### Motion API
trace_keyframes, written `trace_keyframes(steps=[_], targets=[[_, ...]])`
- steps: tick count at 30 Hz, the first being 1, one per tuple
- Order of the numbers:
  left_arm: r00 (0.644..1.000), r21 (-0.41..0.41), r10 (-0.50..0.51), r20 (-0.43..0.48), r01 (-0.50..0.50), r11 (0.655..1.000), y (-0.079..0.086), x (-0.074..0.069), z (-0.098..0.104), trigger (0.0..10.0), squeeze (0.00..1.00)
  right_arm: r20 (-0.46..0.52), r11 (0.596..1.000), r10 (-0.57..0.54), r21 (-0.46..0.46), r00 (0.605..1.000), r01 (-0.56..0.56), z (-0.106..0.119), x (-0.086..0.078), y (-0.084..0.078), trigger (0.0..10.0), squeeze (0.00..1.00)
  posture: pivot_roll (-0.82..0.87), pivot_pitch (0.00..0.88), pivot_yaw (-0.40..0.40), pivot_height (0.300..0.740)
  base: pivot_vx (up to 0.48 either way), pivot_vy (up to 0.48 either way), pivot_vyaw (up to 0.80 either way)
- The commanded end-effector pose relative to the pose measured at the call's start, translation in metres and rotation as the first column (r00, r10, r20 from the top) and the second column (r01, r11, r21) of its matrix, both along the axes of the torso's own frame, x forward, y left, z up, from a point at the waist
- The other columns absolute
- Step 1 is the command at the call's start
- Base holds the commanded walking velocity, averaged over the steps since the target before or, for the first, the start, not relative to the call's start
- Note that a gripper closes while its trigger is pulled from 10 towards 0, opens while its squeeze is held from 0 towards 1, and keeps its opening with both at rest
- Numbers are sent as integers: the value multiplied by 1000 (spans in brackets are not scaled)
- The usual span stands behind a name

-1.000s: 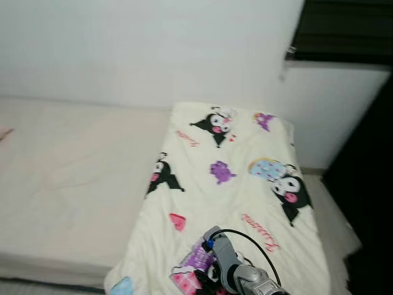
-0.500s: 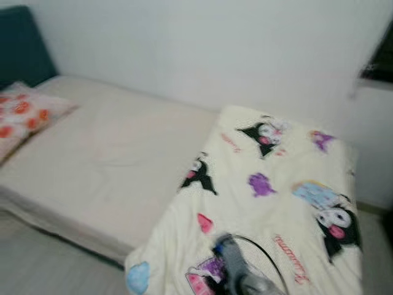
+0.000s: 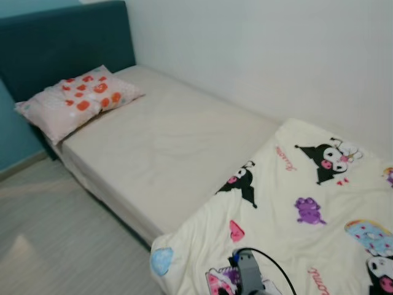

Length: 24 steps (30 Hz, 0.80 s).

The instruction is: Clean up the room

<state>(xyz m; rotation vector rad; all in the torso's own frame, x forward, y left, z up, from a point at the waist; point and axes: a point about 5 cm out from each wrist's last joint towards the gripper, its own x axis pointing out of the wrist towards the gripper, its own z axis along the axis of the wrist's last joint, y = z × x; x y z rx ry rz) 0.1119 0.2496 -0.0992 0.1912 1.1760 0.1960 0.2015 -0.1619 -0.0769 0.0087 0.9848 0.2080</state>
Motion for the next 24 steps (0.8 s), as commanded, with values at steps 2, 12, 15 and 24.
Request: trace_keyframes(steps=[2, 12, 15, 24], targets=[[1000, 14, 8, 5, -8, 1000, 4, -4, 0, 10000, 0, 0, 1000, 18, -5, 1000, -18, 1, 2, 2, 10000, 0, -22, 69, -65, 740, 0, 0, 775], [970, 101, 85, 227, -110, 989, 20, 49, 25, 10000, 0, 76, 994, 105, -15, 992, -104, 12, 20, 9, 10000, 0, -22, 79, -67, 740, 0, 0, 775], [937, 124, 98, 334, -147, 981, 32, 73, 42, 10000, 0, 112, 990, 143, -12, 983, -143, 17, 28, 14, 10000, 0, -26, 79, -65, 740, 0, 0, 775], [803, 61, 116, 584, -186, 981, 45, 128, 87, 10000, 0, 227, 968, 243, 2, 943, -250, 38, 54, 29, 10000, 0, -31, 78, -60, 740, 0, 0, 741]])
